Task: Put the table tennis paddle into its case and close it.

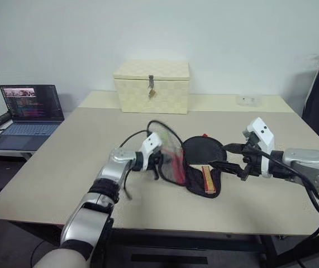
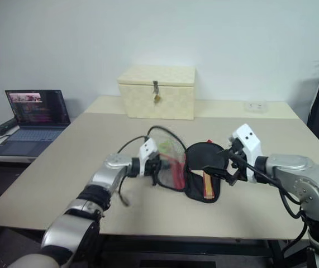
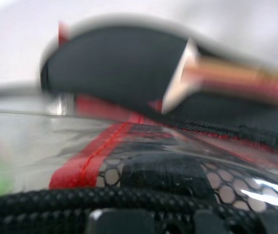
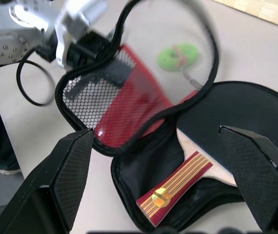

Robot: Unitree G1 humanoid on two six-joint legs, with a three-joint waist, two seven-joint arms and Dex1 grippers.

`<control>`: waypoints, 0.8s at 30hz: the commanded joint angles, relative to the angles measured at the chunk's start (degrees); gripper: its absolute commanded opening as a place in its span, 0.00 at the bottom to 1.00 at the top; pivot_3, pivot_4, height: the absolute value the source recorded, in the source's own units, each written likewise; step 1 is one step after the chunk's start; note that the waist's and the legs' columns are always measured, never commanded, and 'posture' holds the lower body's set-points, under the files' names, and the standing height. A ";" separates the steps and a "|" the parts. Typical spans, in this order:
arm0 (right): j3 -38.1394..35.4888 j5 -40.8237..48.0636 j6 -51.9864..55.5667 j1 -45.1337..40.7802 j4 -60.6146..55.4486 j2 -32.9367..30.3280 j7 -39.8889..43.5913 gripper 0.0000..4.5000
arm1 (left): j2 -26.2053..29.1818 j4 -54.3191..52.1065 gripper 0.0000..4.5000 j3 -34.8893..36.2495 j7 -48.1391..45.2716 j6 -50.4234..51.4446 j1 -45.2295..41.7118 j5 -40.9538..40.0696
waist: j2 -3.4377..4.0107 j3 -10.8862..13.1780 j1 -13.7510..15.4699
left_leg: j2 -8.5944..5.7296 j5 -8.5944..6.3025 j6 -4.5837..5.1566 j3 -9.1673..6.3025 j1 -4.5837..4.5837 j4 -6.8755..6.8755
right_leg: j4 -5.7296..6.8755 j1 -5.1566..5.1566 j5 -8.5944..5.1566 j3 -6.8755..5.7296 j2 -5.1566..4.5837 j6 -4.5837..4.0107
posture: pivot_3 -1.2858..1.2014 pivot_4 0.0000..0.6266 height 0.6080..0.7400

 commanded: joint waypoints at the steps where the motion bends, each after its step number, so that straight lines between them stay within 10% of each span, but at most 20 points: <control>1: -3.37 0.42 -1.13 0.31 0.38 -1.58 -0.39 1.00 | -4.25 0.13 0.01 -0.10 0.10 -1.63 -5.02 -1.10 | -0.02 0.01 0.11 | 0.00 0.00 0.00 0.00 -0.01 0.01 | -0.01 0.00 0.00 -0.01 0.00 0.01 | 0.52 0.24 1.00; 13: -2.71 -2.29 -0.32 2.63 3.91 0.65 -7.27 1.00 | -3.55 1.45 0.01 1.40 -1.67 -3.35 -3.22 -1.74 | 0.00 0.02 -1.94 | 0.08 -0.02 0.04 0.07 0.13 -0.06 | 0.04 -0.03 -0.02 0.23 0.08 0.01 | 0.52 0.24 1.00; 24: 2.39 -12.00 -6.02 0.70 17.86 10.89 -16.78 1.00 | 13.37 -24.82 0.01 7.41 -10.19 11.74 16.47 -12.13 | 0.04 0.03 -2.27 | 0.13 -0.02 0.03 -0.04 0.24 -0.18 | 0.07 -0.04 -0.01 0.31 0.05 -0.03 | 0.52 0.24 1.00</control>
